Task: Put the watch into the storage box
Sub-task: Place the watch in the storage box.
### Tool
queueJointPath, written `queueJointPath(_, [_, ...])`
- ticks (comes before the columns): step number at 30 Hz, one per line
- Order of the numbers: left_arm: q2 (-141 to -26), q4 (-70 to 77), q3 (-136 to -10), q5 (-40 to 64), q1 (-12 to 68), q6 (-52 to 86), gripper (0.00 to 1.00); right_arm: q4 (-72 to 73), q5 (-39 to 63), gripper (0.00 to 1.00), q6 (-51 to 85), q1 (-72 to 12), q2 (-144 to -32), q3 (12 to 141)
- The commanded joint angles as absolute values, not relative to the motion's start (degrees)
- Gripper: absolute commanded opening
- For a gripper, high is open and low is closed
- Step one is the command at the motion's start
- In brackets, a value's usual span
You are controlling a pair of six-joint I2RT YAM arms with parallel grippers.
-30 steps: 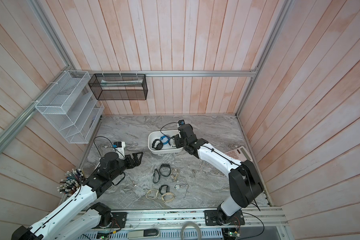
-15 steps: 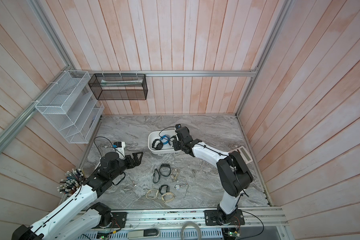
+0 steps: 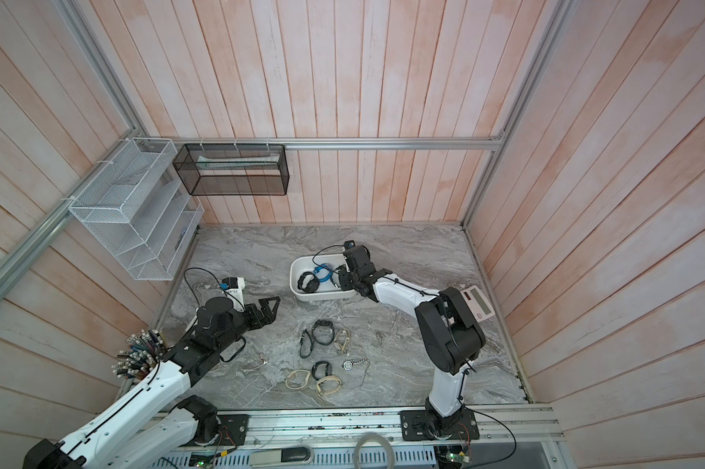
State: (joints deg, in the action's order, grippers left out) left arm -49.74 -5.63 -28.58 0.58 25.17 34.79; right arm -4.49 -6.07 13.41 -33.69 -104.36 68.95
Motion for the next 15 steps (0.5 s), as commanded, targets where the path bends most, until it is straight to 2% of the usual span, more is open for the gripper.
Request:
queueJointPath(1, [-50.14, -6.02, -27.69, -0.18, 25.04, 35.16, 1.00, -5.05, -5.80, 0.41, 13.09, -33.50, -101.90, 70.58])
queueJointPath(9, [-52.44, -3.78, -28.37, 0.24, 24.96, 34.70, 1.00, -6.77, -4.43, 0.59, 14.04, -33.33, -93.74, 67.13])
queueJointPath(15, [-54.74, -2.50, -28.73, 1.37, 24.99, 34.89, 1.00, 1.47, -3.60, 0.78, 16.30, -33.33, -82.79, 53.89])
